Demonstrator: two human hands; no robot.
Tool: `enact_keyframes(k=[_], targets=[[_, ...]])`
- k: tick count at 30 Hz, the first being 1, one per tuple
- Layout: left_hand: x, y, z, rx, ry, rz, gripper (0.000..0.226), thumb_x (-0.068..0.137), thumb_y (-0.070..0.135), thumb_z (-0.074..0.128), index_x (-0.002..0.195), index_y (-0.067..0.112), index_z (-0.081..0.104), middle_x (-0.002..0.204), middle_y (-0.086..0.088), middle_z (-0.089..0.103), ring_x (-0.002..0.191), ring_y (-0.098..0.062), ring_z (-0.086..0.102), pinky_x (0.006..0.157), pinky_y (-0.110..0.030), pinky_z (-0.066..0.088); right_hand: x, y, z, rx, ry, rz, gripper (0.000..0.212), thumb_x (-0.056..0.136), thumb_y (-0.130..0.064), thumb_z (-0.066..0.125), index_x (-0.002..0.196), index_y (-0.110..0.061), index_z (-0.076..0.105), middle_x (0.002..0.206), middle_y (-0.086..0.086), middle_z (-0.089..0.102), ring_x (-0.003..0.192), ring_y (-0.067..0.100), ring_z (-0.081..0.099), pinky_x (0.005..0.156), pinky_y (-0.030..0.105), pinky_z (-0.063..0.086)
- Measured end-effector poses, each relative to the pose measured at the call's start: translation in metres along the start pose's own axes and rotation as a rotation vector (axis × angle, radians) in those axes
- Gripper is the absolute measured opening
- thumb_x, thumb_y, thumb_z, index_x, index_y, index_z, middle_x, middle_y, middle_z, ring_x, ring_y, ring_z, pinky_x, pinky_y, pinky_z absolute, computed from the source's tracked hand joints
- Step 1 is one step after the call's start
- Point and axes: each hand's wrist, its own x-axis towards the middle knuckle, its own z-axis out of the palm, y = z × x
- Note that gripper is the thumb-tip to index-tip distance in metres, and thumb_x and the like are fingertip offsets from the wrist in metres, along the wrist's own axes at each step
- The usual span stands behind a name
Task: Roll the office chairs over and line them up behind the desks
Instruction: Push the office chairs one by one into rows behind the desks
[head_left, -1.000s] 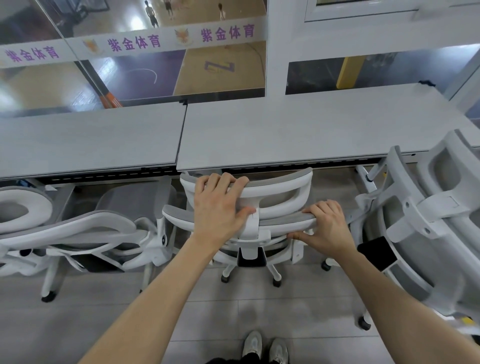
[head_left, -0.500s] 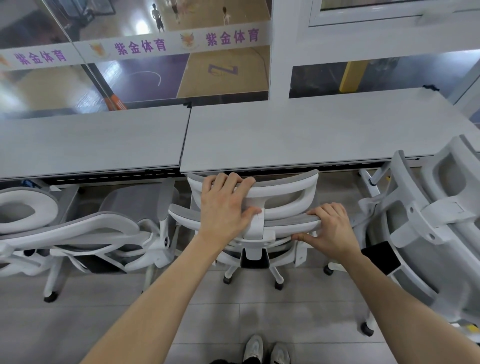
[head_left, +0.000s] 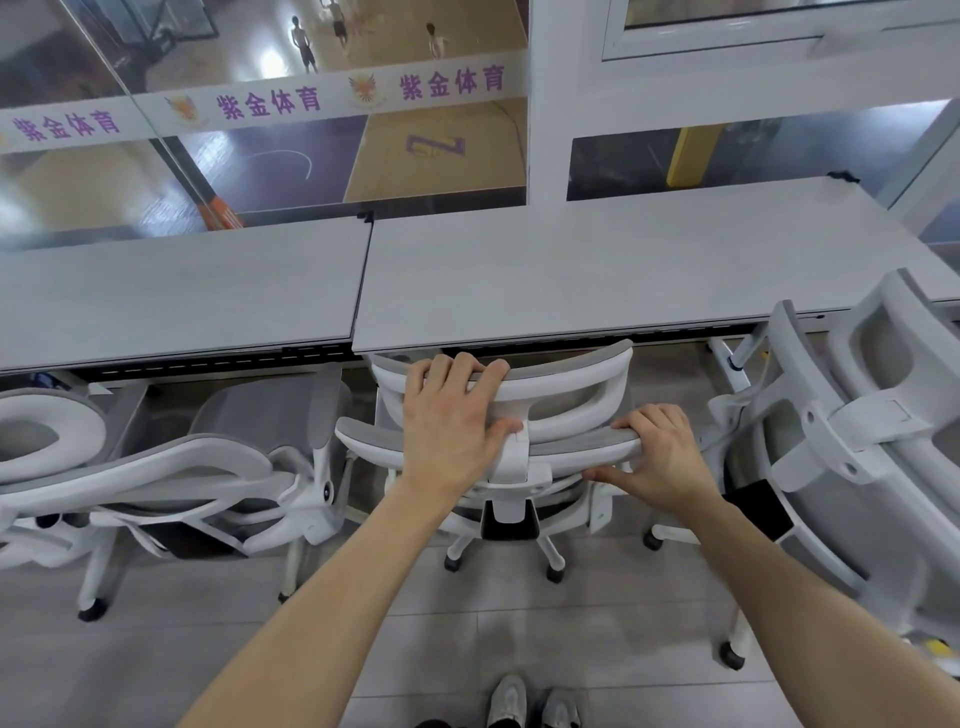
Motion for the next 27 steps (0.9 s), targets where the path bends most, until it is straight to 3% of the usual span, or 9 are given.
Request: enact_keyframes(k=[11,16,19,22,27], targets=[[0.003,0.005,-0.005,0.001,-0.036,0.004,0.066,0.075,0.062,0.088,0.126,0.023,0.072,0.109,-0.002,0.065,0.102,-0.030,0.061,0.097,-0.048,0.045,0.004,-0.002,-0.009,-0.089,-0.068,0.037,0.092,0.064,-0.106,0.061,0.114,-0.030,0.067,0.108,-0.015,0.054,0.115,0.019,0.046,0.111,0.041,0.043],[0.010,0.007,-0.016,-0.010,-0.102,0.002,0.059,0.083,0.059,0.077,0.127,0.020,0.070,0.113,-0.003,0.066,0.106,-0.031,0.060,0.101,-0.049,0.045,0.008,-0.011,-0.025,-0.157,-0.209,0.062,0.094,0.067,-0.108,0.052,0.122,-0.032,0.063,0.117,-0.013,0.058,0.120,0.016,0.045,0.115,0.038,0.039],[0.021,0.011,-0.023,-0.034,-0.174,0.029,0.055,0.088,0.058,0.071,0.127,0.019,0.068,0.115,-0.002,0.067,0.106,-0.030,0.061,0.100,-0.048,0.045,0.010,-0.018,-0.040,-0.192,-0.283,0.050,0.075,0.080,-0.085,0.065,0.129,-0.028,0.065,0.123,-0.009,0.065,0.125,0.019,0.054,0.118,0.039,0.037],[0.039,0.026,-0.029,-0.065,-0.245,0.103,0.048,0.092,0.055,0.069,0.126,0.021,0.065,0.113,0.000,0.065,0.103,-0.028,0.062,0.097,-0.046,0.047,-0.001,-0.027,-0.066,-0.201,-0.235,0.143,0.059,0.092,-0.061,0.068,0.137,-0.023,0.063,0.134,-0.003,0.065,0.129,0.023,0.056,0.107,0.043,0.050],[0.077,0.087,-0.027,-0.157,-0.266,0.344,0.037,0.096,0.042,0.069,0.122,0.016,0.069,0.110,-0.005,0.066,0.098,-0.031,0.063,0.090,-0.047,0.049,-0.061,-0.018,-0.111,-0.323,-0.139,0.429,0.043,0.102,-0.052,0.058,0.127,-0.018,0.064,0.121,0.006,0.069,0.110,0.031,0.068,0.085,0.042,0.054]])
